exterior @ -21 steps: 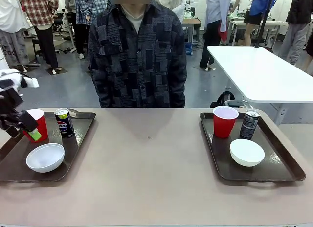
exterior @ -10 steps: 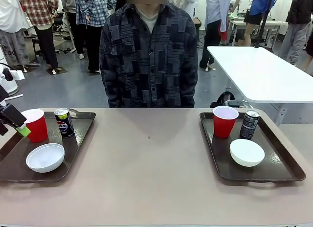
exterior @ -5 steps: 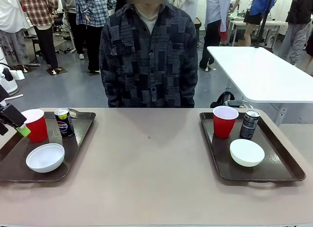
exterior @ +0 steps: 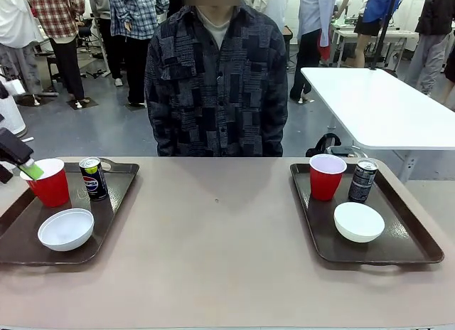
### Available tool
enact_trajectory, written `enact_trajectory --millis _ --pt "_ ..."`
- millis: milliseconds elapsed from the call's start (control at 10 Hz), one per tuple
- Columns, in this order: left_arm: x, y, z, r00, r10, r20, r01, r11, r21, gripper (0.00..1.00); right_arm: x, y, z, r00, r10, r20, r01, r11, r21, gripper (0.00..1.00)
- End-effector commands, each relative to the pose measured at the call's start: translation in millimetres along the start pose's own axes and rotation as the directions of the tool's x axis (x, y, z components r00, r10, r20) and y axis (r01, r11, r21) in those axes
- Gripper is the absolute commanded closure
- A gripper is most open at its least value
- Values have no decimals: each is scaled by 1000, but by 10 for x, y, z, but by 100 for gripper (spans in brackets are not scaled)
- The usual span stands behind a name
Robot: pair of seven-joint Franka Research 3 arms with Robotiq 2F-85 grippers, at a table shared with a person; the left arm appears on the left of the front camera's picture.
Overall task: Prepare tableware on both trays.
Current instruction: Pick up a Picnic Bowl from the table and place it on a Handle tray.
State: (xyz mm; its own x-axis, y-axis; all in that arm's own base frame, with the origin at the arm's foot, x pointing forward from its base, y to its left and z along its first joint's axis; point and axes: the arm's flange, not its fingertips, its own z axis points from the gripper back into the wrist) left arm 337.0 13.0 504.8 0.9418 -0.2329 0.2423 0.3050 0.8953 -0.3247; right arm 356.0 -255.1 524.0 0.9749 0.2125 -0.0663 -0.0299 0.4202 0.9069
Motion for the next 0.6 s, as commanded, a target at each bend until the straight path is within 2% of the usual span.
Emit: enact_trajectory --millis 0,200,300,500 --pt "-31 105 162 1000 22 1 -21 985 -172 0 -6 20 9 1000 -9 7 9 1000 4 0" --pt "-107 235 334 998 56 19 -46 941 -334 0 -6 20 9 1000 -9 7 9 1000 4 0" --pt "-159 372 440 994 93 54 -60 897 -438 0 -6 20 9 1000 -9 7 9 1000 4 0" --pt "-327 714 542 973 194 126 -60 738 -672 0 -6 20 9 1000 -9 7 9 1000 4 0"
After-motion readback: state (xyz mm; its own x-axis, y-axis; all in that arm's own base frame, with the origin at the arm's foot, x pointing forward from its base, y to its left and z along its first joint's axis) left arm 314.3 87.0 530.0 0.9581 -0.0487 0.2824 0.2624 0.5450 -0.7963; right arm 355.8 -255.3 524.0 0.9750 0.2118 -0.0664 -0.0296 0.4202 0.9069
